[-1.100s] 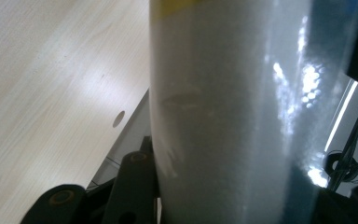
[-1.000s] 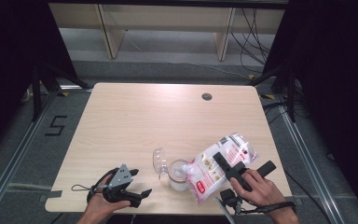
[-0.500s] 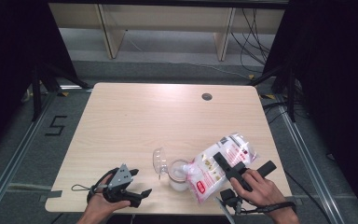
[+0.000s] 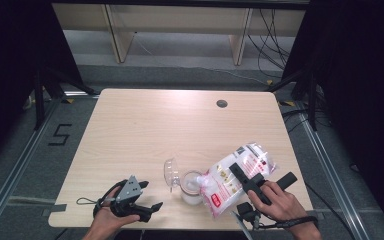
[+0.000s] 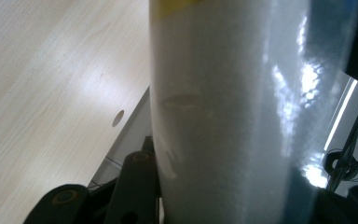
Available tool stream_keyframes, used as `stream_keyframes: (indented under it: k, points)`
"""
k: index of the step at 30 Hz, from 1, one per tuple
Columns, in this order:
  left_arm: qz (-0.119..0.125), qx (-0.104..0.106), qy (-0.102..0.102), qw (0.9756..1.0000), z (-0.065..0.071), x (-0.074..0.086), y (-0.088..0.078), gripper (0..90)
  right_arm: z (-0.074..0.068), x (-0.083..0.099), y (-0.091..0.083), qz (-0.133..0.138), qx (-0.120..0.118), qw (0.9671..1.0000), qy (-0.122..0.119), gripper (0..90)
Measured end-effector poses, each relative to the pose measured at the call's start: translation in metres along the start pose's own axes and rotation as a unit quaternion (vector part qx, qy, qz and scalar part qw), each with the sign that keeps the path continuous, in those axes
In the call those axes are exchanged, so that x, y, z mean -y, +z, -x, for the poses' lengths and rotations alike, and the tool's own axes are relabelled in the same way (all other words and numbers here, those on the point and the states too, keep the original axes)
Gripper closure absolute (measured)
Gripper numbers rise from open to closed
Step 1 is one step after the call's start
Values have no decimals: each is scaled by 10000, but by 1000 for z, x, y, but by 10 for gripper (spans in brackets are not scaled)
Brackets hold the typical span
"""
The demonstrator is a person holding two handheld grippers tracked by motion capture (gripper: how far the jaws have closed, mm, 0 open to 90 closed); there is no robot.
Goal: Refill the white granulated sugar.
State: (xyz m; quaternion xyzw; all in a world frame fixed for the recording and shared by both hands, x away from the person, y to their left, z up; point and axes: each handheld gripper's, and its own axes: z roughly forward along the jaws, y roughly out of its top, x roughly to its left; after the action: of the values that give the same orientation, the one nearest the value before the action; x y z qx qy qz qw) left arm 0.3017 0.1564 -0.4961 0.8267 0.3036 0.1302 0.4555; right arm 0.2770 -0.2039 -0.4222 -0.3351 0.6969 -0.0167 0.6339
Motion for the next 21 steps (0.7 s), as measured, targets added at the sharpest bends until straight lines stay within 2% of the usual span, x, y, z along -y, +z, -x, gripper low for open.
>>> stream_keyframes:
  k: [21]
  points:
    - [-19,13,37,10000,0,0,0,156,-1,-1,0,-25,-21,10000,74,705]
